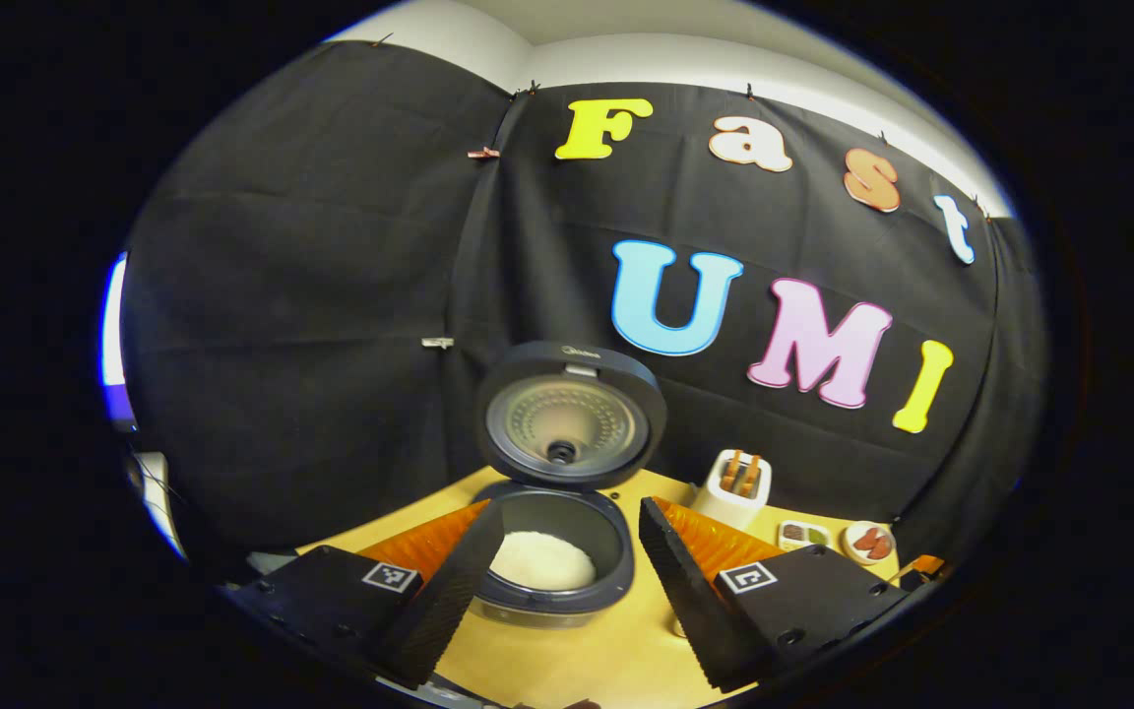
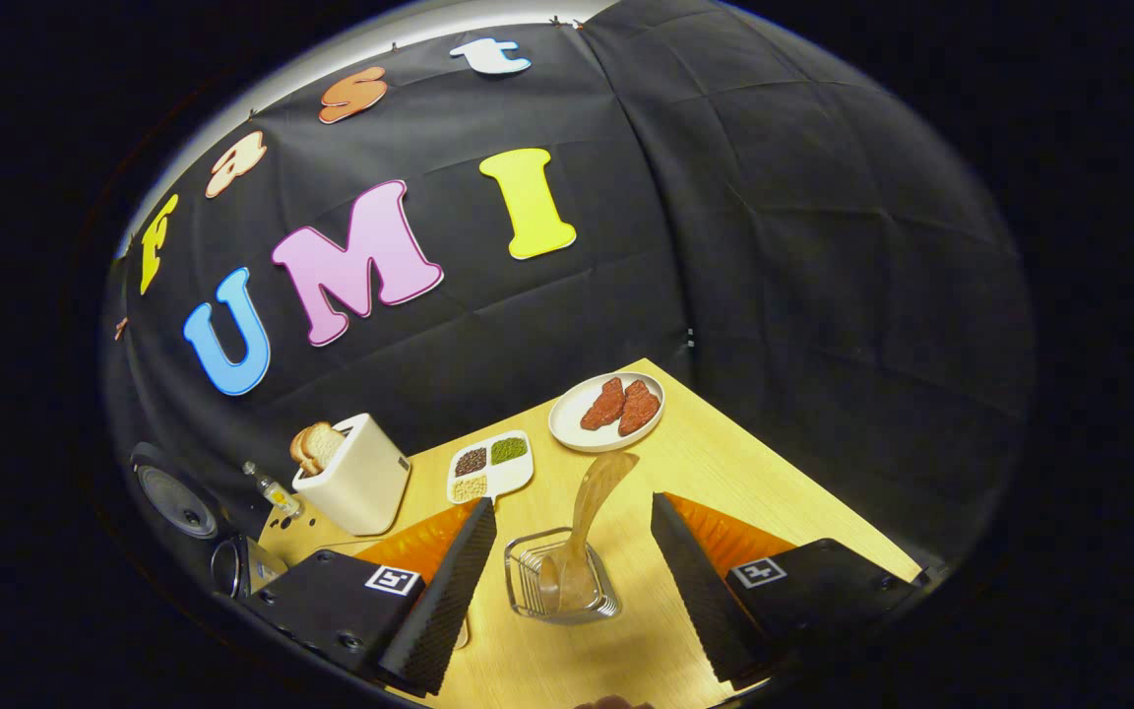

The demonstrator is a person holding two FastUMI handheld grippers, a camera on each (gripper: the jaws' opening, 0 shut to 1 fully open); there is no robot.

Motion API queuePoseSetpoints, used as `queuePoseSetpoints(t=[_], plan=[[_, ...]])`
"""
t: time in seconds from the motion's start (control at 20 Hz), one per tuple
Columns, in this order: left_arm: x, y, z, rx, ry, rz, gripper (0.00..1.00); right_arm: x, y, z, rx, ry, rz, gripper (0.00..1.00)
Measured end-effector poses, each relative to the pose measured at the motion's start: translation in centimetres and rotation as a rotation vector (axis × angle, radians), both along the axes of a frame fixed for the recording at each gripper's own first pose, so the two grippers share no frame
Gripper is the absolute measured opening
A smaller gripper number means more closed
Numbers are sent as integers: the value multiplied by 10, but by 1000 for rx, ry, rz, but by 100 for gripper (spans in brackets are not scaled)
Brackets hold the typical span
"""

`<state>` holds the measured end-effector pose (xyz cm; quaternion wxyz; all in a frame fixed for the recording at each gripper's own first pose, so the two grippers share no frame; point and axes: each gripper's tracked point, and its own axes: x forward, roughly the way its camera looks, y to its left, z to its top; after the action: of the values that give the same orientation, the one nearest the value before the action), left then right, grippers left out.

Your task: Close the left gripper, press the button to open the rice cooker; take a wooden spoon from the chopstick holder with the right hand, scoop a spoonful of rice and pour it into the rice cooker, then put the wooden spoon back into the chopstick holder.

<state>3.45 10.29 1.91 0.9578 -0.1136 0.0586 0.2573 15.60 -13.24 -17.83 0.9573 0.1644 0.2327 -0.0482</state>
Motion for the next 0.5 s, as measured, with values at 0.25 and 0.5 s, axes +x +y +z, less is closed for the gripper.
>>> queuePoseSetpoints(t=[0.25, 0.5], plan=[[29, 29, 42, 12, -37, -14, 95, -51, 7, 26, -84, -32, 29, 98], [85, 58, 81, 44, -91, -72, 94, -95, 21, 46, -149, -59, 58, 98]])
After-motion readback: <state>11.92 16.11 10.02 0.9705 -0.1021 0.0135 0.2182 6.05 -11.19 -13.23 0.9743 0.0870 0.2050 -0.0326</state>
